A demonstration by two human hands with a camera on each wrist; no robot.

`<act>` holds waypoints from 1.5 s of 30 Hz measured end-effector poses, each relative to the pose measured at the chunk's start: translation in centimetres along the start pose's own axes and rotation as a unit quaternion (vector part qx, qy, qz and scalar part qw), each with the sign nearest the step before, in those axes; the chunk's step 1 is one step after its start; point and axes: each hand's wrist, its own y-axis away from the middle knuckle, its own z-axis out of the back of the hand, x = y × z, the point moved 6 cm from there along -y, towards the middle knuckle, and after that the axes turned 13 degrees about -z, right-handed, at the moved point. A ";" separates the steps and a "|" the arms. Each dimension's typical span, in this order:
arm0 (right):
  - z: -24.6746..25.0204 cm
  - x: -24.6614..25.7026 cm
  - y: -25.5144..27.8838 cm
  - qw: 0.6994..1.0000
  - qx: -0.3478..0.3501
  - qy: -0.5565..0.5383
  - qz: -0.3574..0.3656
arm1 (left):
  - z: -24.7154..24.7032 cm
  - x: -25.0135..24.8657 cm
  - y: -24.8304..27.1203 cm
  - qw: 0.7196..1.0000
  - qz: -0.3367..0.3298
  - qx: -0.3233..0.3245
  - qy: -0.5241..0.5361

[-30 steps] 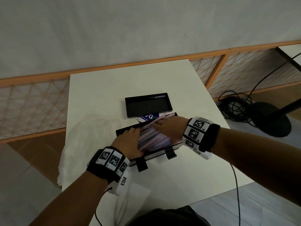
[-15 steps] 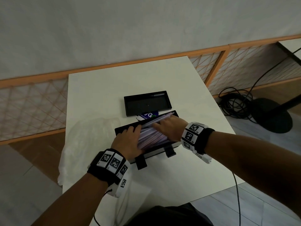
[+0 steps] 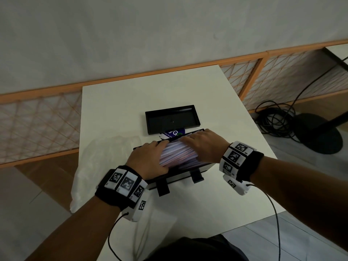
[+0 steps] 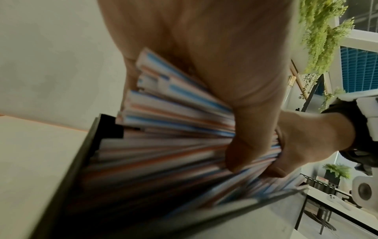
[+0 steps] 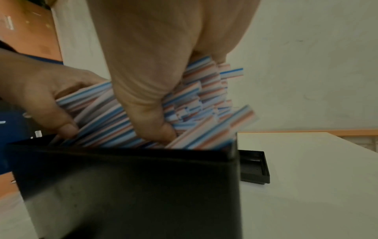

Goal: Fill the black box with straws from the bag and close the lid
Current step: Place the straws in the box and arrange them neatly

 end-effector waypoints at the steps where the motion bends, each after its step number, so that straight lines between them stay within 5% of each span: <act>1: 0.0 -0.1 0.2 1.000 -0.004 -0.010 -0.005 | 0.1 -0.1 0.0 1.000 -0.002 -0.003 0.002; 6: 0.3 -0.3 0.7 0.997 -0.018 -0.075 -0.002 | 0.7 -0.1 0.0 1.000 -0.013 -0.016 0.012; 11: -0.6 0.1 0.7 0.986 0.029 -0.164 0.015 | -1.0 0.2 0.0 0.998 -0.030 0.041 0.022; 20: 2.2 0.7 2.1 1.000 -0.023 -0.008 -0.007 | -0.6 0.8 -0.8 1.000 -0.022 -0.010 -0.007; 26: 2.6 2.9 1.9 0.983 -0.026 0.177 -0.034 | -1.2 0.8 -0.9 1.000 -0.022 -0.001 0.022; 34: -0.1 3.4 -0.8 0.997 0.062 0.036 -0.016 | -1.6 1.4 -0.6 0.995 -0.007 0.006 0.100; 45: -1.6 3.8 -1.9 0.995 0.059 0.083 0.003 | -3.0 1.6 0.0 0.998 -0.013 0.062 -0.012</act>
